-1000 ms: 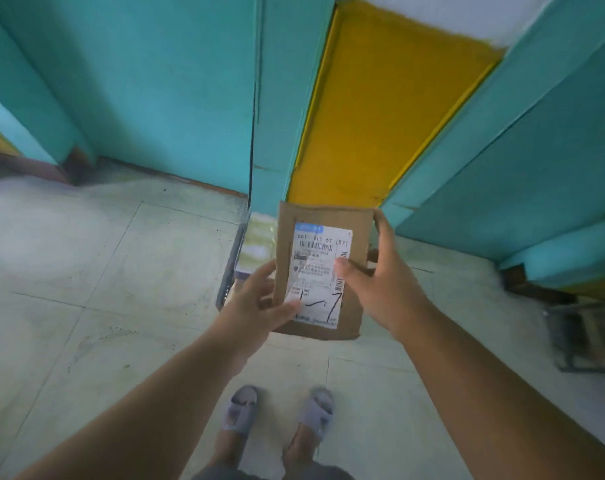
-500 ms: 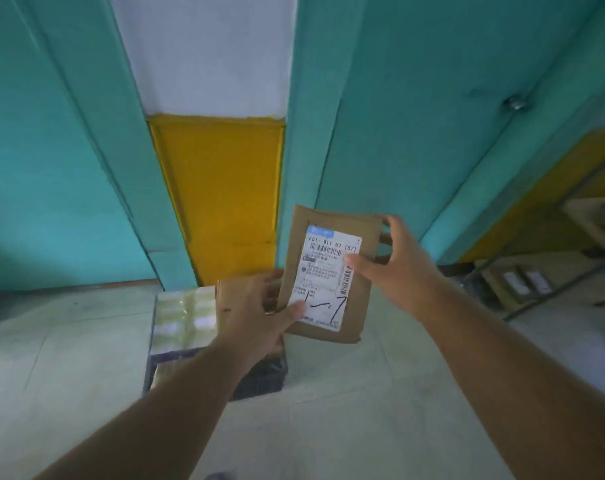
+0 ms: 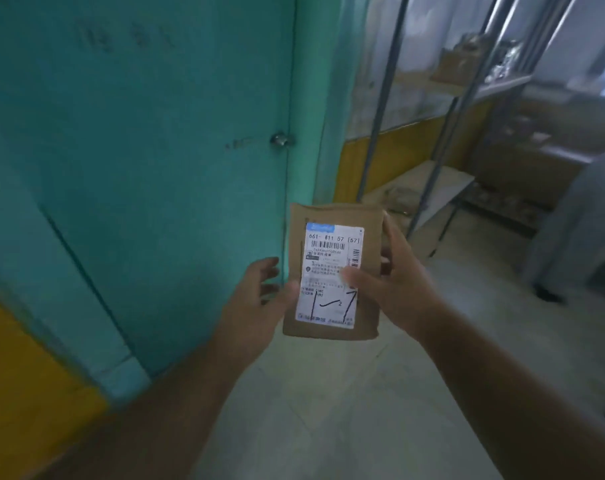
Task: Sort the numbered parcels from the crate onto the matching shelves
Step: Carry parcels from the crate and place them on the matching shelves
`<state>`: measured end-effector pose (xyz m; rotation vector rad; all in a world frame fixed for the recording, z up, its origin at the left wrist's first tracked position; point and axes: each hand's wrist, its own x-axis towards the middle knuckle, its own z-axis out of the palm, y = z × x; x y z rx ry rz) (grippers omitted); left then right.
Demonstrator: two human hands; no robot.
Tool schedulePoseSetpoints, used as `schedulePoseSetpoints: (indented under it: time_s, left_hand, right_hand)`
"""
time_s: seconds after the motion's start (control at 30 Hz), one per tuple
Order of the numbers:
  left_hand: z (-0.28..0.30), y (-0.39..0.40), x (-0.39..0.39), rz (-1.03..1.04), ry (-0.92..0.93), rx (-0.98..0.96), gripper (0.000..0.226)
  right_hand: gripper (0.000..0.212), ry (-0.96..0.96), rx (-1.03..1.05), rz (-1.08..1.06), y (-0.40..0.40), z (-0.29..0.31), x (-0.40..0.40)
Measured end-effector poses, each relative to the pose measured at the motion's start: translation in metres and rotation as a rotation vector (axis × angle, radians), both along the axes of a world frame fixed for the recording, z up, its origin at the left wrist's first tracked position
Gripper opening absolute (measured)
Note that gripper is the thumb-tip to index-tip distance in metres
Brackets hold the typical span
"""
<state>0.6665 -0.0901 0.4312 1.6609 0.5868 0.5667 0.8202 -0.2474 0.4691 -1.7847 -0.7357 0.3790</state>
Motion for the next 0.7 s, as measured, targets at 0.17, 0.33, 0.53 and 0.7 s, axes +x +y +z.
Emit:
schedulePoseSetpoints:
  time_s: [0.17, 0.33, 0.53, 0.7]
  left_hand:
    - [0.019, -0.027, 0.145, -0.243, -0.049, 0.052, 0.035]
    - [0.012, -0.095, 0.271, -0.475, -0.024, 0.059, 0.045]
    - [-0.006, -0.189, 0.418, -0.594, 0.01, 0.089, 0.043]
    - [-0.004, -0.224, 0.523, -0.545, 0.101, 0.083, 0.04]
  right_hand:
    - [0.092, -0.021, 0.026, -0.201, -0.063, 0.018, 0.09]
    - [0.095, -0.034, 0.015, -0.388, -0.148, 0.014, 0.177]
    - [0.097, -0.024, 0.006, -0.472, -0.244, -0.011, 0.31]
    - [0.1, -0.006, -0.036, -0.388, -0.275, -0.009, 0.431]
